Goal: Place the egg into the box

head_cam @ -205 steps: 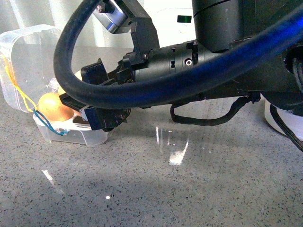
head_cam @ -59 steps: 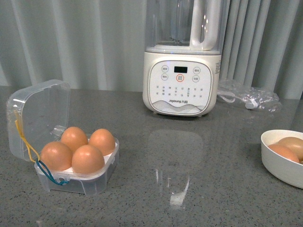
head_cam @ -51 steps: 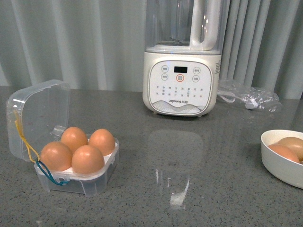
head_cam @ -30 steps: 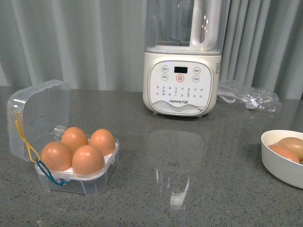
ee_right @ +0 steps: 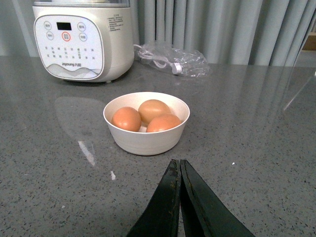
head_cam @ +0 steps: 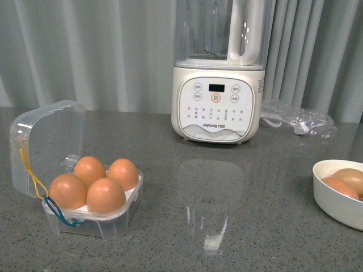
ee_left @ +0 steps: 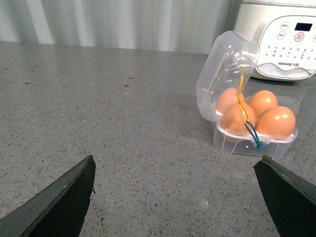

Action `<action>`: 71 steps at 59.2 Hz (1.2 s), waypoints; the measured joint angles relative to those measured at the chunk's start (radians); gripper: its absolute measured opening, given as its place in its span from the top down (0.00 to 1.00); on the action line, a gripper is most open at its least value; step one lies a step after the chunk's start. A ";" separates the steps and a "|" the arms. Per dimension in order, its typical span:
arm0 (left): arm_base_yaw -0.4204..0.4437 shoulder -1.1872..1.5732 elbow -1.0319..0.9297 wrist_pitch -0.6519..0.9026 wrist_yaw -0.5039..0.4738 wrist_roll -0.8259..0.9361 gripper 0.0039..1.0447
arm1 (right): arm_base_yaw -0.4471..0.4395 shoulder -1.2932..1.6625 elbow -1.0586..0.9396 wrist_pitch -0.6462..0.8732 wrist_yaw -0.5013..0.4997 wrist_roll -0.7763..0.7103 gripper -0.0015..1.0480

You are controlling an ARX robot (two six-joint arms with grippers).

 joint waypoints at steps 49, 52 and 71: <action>0.000 0.000 0.000 0.000 0.000 0.000 0.06 | 0.000 0.000 0.000 0.000 0.000 0.002 0.07; 0.000 0.000 0.000 0.000 0.000 0.000 0.06 | 0.000 0.000 0.000 0.000 0.000 0.002 0.07; -0.102 0.263 0.108 -0.037 -0.304 -0.183 0.06 | 0.000 0.000 0.000 0.000 0.000 0.002 0.07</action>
